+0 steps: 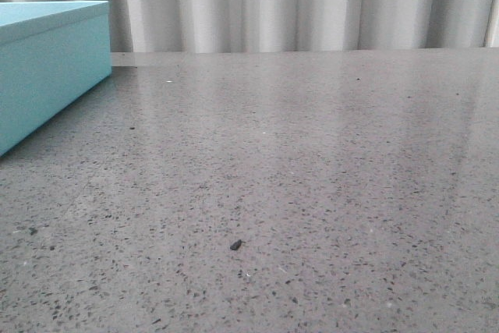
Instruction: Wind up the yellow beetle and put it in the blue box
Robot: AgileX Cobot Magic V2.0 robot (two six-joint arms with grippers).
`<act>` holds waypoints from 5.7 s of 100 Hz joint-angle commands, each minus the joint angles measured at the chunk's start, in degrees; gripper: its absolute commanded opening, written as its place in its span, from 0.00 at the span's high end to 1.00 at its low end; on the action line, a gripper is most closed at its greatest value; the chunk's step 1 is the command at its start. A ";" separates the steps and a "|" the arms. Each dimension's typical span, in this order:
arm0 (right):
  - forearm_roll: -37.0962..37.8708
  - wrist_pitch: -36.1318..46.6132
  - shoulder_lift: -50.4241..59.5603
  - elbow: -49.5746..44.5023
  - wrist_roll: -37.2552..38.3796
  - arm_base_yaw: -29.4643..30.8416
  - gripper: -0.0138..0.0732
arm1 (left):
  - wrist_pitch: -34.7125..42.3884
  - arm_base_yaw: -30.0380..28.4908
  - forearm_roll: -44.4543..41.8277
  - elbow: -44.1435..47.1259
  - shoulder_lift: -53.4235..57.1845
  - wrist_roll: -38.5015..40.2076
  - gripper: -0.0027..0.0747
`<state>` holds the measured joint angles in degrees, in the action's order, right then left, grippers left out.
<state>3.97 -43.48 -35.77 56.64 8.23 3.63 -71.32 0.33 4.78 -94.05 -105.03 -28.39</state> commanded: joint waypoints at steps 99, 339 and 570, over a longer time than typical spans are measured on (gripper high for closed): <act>0.25 4.56 -0.10 1.22 -0.29 -0.10 0.89 | -1.38 -0.10 3.83 -3.07 1.84 0.86 0.46; 8.44 43.48 21.73 -42.23 -0.29 -0.10 0.89 | 48.58 8.75 38.67 62.32 83.58 -22.23 0.99; 8.44 38.03 21.62 -42.23 -0.29 -0.10 0.89 | 71.32 -0.12 -1.62 95.45 107.11 34.17 0.99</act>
<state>11.90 -9.49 -13.75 12.71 8.11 3.63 -4.48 0.38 5.94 -0.03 0.24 1.73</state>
